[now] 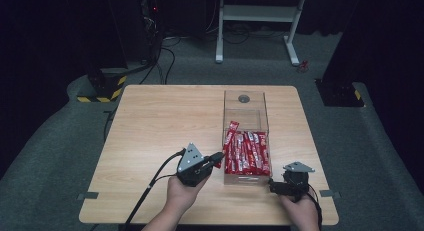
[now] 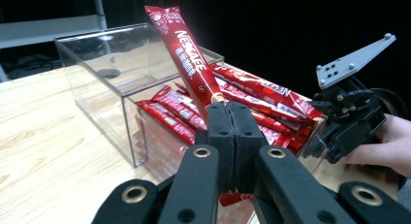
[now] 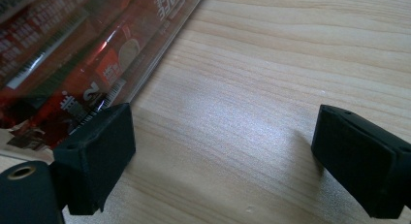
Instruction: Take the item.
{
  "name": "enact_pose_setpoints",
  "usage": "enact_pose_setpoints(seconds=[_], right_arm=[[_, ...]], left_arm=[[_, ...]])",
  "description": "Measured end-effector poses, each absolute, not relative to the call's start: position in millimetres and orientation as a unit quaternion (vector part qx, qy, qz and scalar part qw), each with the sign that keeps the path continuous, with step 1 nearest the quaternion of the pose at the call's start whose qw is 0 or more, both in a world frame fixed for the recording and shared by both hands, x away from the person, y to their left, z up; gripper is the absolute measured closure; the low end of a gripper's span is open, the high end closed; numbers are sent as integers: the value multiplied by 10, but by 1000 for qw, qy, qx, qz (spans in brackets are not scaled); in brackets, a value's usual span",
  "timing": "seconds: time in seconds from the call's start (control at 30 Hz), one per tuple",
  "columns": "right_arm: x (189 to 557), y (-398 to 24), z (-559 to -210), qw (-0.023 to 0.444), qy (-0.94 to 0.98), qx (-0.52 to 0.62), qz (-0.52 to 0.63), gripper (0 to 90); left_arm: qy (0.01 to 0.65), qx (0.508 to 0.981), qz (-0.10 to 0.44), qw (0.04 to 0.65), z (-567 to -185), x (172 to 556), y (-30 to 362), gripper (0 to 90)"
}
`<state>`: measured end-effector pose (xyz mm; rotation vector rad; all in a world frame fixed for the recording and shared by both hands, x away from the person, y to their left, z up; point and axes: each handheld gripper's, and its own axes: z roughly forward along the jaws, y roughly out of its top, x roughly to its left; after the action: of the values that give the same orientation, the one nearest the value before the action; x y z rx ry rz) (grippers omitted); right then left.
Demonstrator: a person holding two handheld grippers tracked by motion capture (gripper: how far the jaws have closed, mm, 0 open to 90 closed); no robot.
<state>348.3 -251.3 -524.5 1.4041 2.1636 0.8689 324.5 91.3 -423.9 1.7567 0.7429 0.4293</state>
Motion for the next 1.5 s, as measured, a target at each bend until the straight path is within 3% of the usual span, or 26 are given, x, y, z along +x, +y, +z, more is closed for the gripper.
enact_pose_setpoints(seconds=[0.43,1.1,1.5], right_arm=[[3483,-2512,-5245,208,777,505,312,83],[3480,-2506,-5246,207,779,502,314,82],[3480,-2505,-5246,208,778,503,314,83]], left_arm=[[331,742,185,553,-4329,3215,1123,891],[401,672,169,600,-4438,3165,1356,891],[373,721,216,543,-4475,3206,1727,892]])
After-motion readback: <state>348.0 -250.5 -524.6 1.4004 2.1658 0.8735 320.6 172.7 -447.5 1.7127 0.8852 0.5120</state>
